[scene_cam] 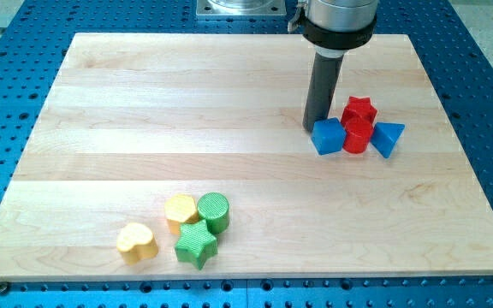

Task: Push the red star into the red circle

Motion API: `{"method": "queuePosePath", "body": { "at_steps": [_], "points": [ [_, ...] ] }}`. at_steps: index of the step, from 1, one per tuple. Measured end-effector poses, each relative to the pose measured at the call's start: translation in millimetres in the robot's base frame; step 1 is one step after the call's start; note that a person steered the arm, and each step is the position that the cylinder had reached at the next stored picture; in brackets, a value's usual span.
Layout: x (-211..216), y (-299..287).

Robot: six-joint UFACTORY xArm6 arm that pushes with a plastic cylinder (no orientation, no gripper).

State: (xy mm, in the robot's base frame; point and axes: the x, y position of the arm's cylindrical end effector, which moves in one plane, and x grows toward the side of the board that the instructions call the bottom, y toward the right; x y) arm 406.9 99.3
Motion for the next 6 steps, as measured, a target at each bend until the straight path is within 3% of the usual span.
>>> {"method": "queuePosePath", "body": {
  "at_steps": [1, 3, 4, 6],
  "points": [
    [-26, -14],
    [-51, 69],
    [-64, 77],
    [-30, 101]
  ]
}}
